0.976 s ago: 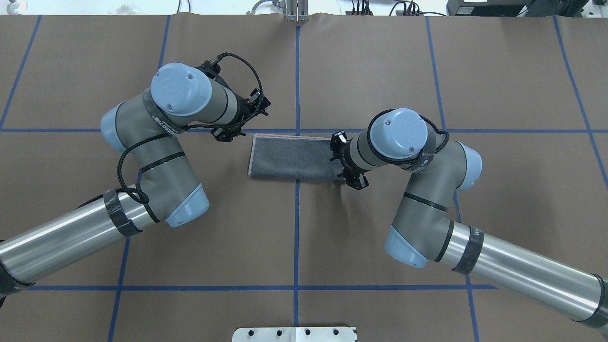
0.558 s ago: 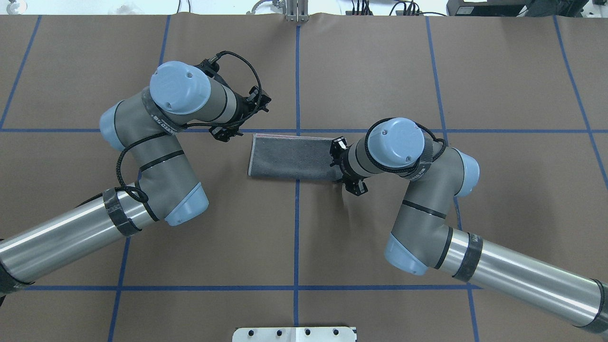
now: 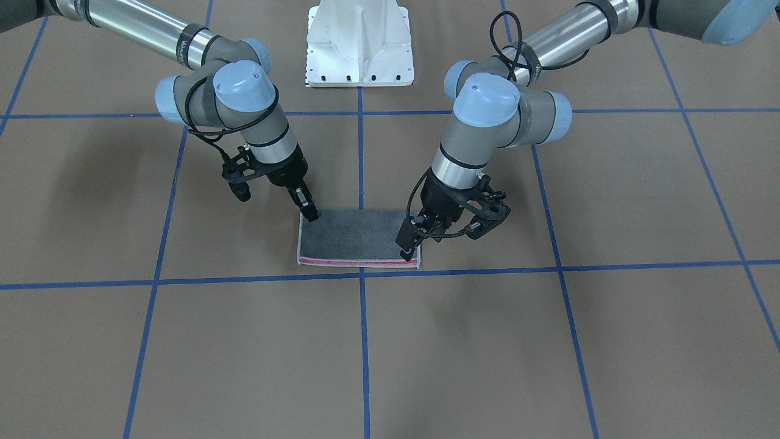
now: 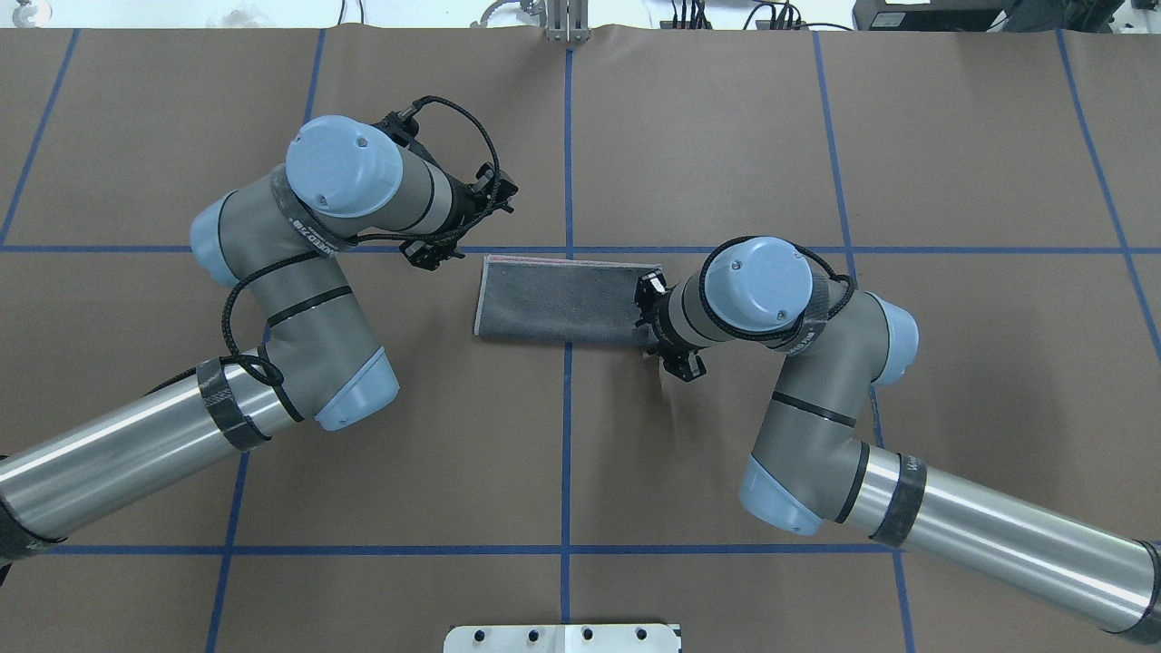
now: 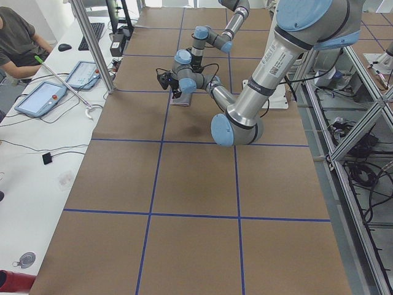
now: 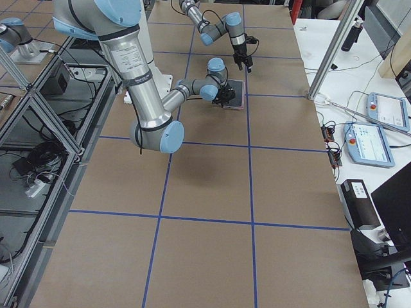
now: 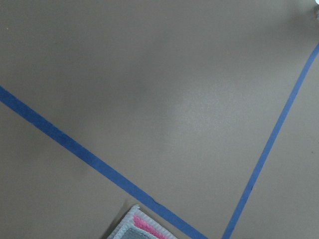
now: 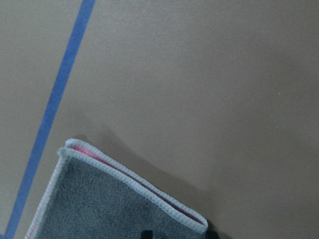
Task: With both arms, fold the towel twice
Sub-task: 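Move the right gripper to the folded strip's end nearest it and grasp, then drag the strip's end toward the robot with the right gripper, rotating it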
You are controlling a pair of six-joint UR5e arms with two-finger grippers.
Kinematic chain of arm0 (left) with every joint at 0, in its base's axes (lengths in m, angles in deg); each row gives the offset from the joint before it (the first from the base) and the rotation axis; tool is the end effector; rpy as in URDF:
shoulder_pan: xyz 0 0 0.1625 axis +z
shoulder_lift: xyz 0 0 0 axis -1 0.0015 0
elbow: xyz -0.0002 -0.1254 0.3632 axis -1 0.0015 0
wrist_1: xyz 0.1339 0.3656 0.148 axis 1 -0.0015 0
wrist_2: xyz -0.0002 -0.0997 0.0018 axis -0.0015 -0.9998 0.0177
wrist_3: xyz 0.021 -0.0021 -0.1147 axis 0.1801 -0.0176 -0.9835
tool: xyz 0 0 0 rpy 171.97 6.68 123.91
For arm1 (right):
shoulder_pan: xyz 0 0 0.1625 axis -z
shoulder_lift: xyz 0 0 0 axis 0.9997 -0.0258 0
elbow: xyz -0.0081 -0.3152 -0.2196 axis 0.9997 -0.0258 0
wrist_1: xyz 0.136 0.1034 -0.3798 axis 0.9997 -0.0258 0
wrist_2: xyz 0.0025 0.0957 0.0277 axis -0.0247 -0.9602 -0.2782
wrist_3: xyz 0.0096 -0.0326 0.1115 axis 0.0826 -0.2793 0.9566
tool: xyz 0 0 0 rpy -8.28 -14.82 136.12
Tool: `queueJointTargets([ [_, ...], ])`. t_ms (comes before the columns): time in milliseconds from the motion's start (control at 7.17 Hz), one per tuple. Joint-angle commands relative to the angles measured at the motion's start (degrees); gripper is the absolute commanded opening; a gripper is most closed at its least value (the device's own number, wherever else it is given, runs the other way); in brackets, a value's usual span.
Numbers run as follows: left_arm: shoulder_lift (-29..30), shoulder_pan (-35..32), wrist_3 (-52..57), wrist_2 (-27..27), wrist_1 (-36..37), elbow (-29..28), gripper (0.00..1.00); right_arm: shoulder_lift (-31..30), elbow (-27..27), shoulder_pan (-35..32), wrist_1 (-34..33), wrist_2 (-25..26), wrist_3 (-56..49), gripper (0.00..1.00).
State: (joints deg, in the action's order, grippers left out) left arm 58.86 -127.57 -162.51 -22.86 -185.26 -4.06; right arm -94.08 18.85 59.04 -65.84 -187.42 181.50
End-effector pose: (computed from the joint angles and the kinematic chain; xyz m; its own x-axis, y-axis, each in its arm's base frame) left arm 0.5085 -0.5289 0.2118 0.2368 -0.5409 -0.8071 0.5386 0.7644 -0.3542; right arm -0.5448 -0.4321 0.2759 0.0993 0.8799 0.4647 -0.5866 0.4290 -0.6869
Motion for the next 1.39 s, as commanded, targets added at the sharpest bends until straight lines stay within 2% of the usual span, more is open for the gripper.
queueJointTargets([
  [0,0.0,0.1,-0.9,0.0,-0.1,0.0,0.90,-0.1,0.0,0.0,-0.2,0.0,0.0,0.13],
  [139,0.0,0.2,-1.5,0.0,-0.1,0.0,0.90,-0.2,0.4,0.0,-0.2,0.0,0.0,0.00],
  [837,0.0,0.0,-1.5,0.0,-0.1,0.4,0.90,-0.5,2.6,0.0,-0.7,-0.2,0.0,0.00],
  [976,0.0,0.0,-1.5,-0.1,-0.1,0.5,0.90,-1.4,5.7,0.5,-2.1,-0.7,0.1,0.00],
  [1255,-0.2,-0.5,-1.5,-1.7,0.3,2.0,0.89,-2.7,15.7,5.5,-12.0,-0.8,2.2,0.00],
])
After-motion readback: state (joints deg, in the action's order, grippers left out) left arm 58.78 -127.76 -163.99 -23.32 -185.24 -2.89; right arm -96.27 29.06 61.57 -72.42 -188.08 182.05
